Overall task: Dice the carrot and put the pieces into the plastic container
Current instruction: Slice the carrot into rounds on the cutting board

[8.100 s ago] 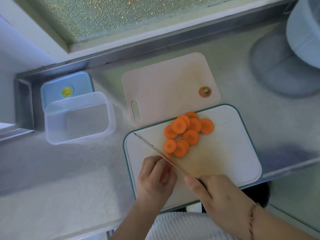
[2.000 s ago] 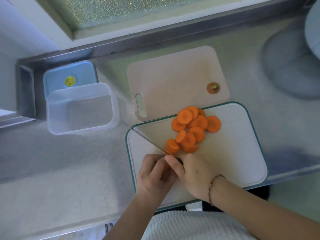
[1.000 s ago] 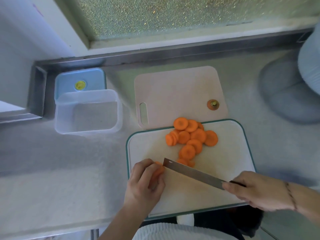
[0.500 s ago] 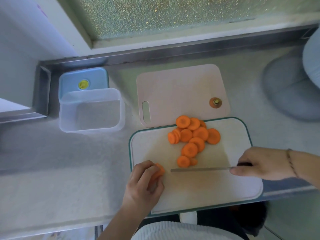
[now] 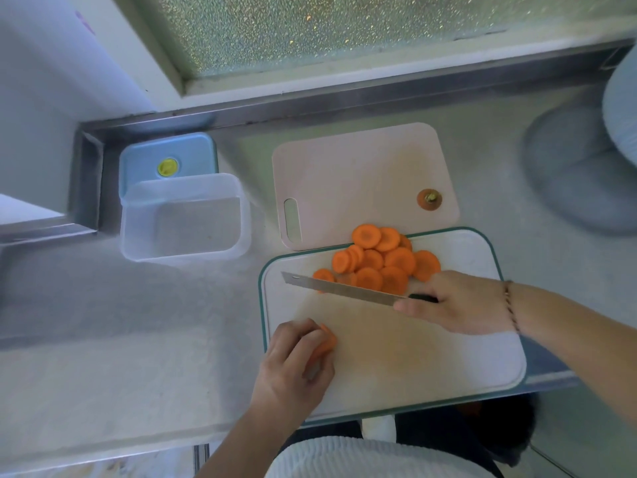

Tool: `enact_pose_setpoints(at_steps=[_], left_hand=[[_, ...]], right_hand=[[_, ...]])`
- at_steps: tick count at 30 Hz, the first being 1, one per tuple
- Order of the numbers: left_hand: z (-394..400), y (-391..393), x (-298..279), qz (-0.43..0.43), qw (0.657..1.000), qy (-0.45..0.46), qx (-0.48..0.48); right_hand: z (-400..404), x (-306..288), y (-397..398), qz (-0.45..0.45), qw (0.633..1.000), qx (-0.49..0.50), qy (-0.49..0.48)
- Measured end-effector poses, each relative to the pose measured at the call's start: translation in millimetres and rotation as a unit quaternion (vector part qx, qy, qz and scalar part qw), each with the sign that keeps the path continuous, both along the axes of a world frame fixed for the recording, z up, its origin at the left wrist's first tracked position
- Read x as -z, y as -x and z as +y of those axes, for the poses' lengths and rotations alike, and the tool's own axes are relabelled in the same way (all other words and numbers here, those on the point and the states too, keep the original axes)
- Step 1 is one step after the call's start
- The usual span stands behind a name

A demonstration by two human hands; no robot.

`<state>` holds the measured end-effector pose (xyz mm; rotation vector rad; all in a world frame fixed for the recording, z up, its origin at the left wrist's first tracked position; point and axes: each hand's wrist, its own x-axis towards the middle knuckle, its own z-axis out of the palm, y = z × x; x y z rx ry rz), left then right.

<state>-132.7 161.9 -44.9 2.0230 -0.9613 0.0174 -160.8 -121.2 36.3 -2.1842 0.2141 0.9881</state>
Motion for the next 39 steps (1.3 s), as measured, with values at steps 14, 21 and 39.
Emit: enact_pose_setpoints(at_steps=[14, 21, 39], left_hand=[[-29.8, 7.7, 6.8, -0.041, 0.999, 0.027, -0.012], [-28.0, 10.2, 7.4, -0.044, 0.998, 0.021, -0.037], [-28.4, 13.2, 16.9, -0.017, 0.998, 0.033, -0.055]], right_hand=[[75.9, -10.6, 84.4, -0.081, 0.974, 0.21, 0.001], [74.8, -18.7, 87.4, -0.095, 0.975, 0.202, -0.009], [77.8, -16.1, 74.1, -0.043, 0.984, 0.17, -0.001]])
